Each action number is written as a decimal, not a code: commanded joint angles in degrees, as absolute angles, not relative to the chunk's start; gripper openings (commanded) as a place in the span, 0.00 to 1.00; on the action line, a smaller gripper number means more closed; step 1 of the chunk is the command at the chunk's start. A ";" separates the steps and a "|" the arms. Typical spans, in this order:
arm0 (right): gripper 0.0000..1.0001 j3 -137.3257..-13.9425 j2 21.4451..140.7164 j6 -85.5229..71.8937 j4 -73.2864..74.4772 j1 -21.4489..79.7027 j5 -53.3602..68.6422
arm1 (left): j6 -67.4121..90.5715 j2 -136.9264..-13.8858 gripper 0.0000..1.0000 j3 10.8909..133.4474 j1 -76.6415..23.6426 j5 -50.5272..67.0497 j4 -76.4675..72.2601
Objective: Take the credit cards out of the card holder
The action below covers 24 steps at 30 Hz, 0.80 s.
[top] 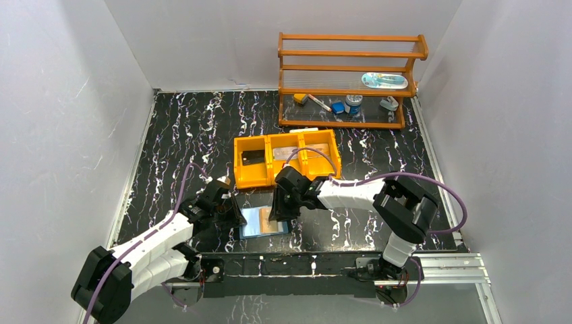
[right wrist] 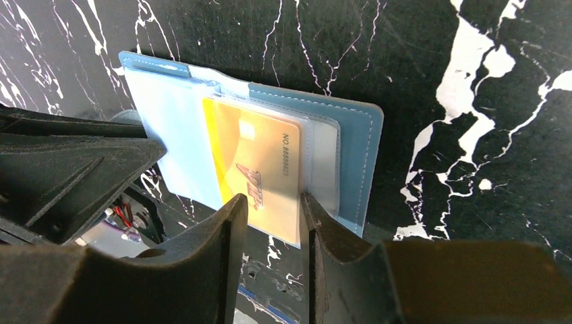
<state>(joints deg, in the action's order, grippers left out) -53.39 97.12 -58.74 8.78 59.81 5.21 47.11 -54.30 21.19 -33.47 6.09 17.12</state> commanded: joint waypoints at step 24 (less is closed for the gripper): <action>0.48 -54.72 90.63 -59.52 16.11 59.77 -3.75 | 46.86 -54.20 0.17 19.86 -33.75 9.49 16.83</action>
<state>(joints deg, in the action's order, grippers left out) -53.93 92.99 -59.88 9.72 60.10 1.67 47.11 -54.87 20.49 -33.50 8.75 14.87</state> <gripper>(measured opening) 0.481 0.166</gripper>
